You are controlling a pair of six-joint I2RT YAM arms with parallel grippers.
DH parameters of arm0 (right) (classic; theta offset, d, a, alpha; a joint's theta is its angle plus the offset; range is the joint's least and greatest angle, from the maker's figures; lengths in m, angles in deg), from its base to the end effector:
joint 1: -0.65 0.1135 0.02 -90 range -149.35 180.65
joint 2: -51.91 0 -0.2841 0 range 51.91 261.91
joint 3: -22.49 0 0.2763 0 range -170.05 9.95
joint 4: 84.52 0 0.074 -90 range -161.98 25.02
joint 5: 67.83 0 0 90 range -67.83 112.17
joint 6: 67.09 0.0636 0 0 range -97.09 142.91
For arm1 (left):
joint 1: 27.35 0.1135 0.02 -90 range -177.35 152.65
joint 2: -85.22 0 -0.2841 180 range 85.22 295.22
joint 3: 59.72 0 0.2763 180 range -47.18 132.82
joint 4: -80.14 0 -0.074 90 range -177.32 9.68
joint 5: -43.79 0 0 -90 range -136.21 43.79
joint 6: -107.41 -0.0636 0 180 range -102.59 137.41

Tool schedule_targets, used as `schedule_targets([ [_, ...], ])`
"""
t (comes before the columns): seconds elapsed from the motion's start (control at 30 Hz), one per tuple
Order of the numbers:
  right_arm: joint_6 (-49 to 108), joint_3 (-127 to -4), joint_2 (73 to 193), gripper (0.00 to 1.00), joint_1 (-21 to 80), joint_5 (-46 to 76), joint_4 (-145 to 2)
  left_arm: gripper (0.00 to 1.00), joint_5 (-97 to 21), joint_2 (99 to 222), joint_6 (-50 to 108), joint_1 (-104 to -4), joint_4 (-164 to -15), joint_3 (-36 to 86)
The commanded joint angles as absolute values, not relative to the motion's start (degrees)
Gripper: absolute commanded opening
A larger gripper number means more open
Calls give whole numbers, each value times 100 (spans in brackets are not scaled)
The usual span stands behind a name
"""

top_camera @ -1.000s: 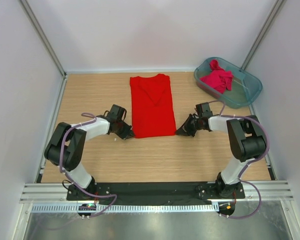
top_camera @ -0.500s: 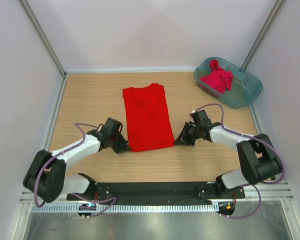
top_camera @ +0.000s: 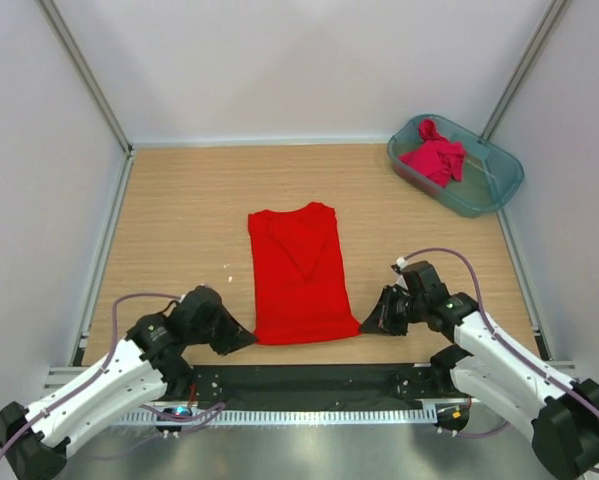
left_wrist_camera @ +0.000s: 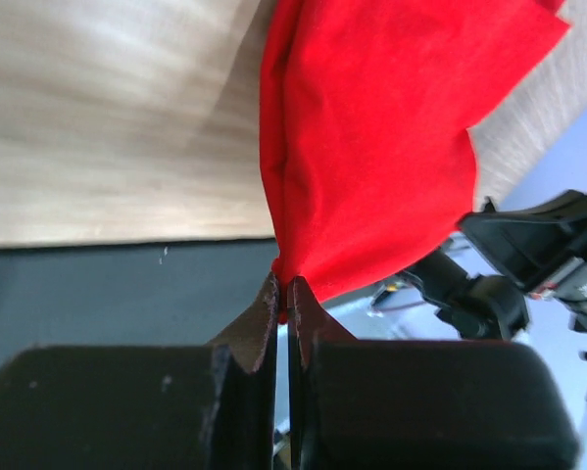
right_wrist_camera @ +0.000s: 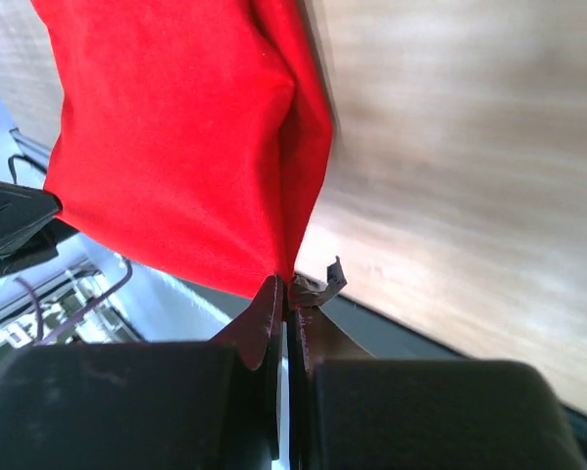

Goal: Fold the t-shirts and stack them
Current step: Fold the tshirt

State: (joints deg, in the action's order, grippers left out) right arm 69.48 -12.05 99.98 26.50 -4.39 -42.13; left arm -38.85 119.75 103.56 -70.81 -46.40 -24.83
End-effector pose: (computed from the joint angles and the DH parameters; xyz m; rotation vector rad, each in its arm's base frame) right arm 0.1425 0.1006 0.1518 0.2989 2.7411 1.0217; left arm 0.0993 -0.1053 0.1667 -0.9744 2.6603 -0.9326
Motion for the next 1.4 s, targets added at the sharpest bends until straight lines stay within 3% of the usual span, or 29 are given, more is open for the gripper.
schedule_targets([
  [0.0,7308,-991,9577,1,2737,-332,-3498,0,-4094,11294,11075,-7252,-3399,-2644],
  [0.2,7380,-1446,9514,1,2939,-226,-3321,0,-4225,11053,11075,-7261,-3142,-2381],
  [0.3,7231,-2060,10233,1,2939,-226,-3584,0,-4585,11448,10892,-7261,-3353,-1995],
  [0.4,6784,-3042,11392,1,2878,-121,-3586,0,-5130,12212,10393,-7226,-3537,-1408],
  [0.5,6493,-3986,12439,1,2676,-225,-3699,0,-4921,13248,9812,-6911,-4090,-887],
  [0.7,5948,-6013,14599,1,2377,-656,-3410,0,-3909,15700,7764,-5066,-4584,482],
  [0.83,5763,-7176,15637,1,2254,-911,-3208,0,-4074,17107,6578,-4669,-4005,2525],
  [1.17,5850,-9461,17352,1,1876,-1043,-3031,0,-4049,19112,5363,-4449,-3995,4692],
  [1.37,6017,-10034,17882,1,1779,-1052,-3093,0,-3865,19762,5073,-4185,-4469,5151],
])
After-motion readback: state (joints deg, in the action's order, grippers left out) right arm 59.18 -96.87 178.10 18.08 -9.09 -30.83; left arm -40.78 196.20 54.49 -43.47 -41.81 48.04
